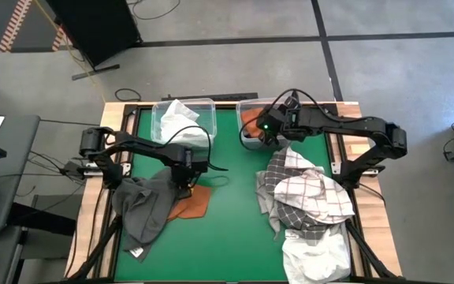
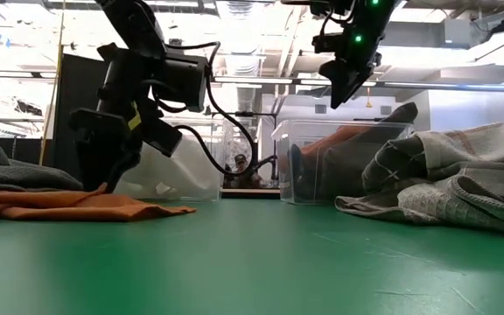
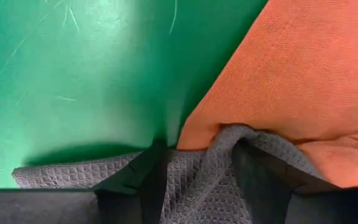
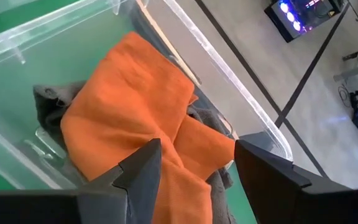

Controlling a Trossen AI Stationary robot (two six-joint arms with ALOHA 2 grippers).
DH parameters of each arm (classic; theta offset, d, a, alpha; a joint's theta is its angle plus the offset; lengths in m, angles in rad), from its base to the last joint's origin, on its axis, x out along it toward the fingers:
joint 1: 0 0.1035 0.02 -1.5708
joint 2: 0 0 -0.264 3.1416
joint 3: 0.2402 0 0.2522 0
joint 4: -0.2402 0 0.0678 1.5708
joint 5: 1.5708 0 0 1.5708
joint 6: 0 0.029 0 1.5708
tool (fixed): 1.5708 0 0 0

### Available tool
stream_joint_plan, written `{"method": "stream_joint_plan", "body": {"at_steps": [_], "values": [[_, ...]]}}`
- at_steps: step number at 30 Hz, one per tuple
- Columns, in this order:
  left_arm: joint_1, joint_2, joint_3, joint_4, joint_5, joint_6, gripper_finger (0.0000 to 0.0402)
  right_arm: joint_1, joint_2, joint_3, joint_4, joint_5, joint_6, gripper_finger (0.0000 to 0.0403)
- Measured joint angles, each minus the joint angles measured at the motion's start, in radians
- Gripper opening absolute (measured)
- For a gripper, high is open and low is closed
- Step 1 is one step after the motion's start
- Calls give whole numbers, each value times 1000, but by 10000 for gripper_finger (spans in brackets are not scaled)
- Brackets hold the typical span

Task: Sort towels by color in basket
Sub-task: Put the orange towel into the right transparent bin

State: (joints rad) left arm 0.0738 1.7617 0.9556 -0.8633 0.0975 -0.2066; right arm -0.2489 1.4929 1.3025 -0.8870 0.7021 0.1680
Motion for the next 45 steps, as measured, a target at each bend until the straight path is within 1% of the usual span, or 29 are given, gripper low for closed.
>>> {"method": "stream_joint_plan", "body": {"at_steps": [12, 14, 17, 19, 23, 28, 31, 33, 36, 38, 42, 43, 45], "values": [[0, 6, 73, -11, -2, 0, 174, 0, 0, 0, -6, -4, 15, 239], [0, 8, 87, -6, -2, 0, 174, -8, 0, 0, 3, -5, -18, 239], [-1, 8, 97, 8, -4, 0, 174, -6, -1, 0, 28, -2, -135, 239], [0, 8, 99, 10, -4, 0, 174, -7, -14, 0, 35, -3, -180, 239], [0, 8, 99, 9, -5, 0, 174, -23, -43, 2, 70, -23, -218, 239], [0, 7, 100, 6, -5, 0, 174, -68, -62, 2, 113, -8, -192, 239], [0, 7, 100, 5, -5, 0, 174, -113, -63, 2, 63, -10, -167, 239], [0, 7, 100, 4, -5, 0, 174, -148, -61, 2, 1, -45, -141, 239], [0, 7, 100, 3, -5, 0, 174, -195, -60, 2, -110, -104, -61, 239], [0, 7, 101, 3, -5, 0, 174, -210, -59, 2, -165, -112, -6, 239], [0, 6, 101, 3, -5, 0, 174, -178, -66, 2, -267, -130, 16, 239], [0, 6, 101, 3, -5, 0, 174, -161, -67, 2, -280, -148, 17, 239], [0, 6, 101, 3, -5, 0, 174, -123, -68, 2, -285, -224, 24, 239]]}}
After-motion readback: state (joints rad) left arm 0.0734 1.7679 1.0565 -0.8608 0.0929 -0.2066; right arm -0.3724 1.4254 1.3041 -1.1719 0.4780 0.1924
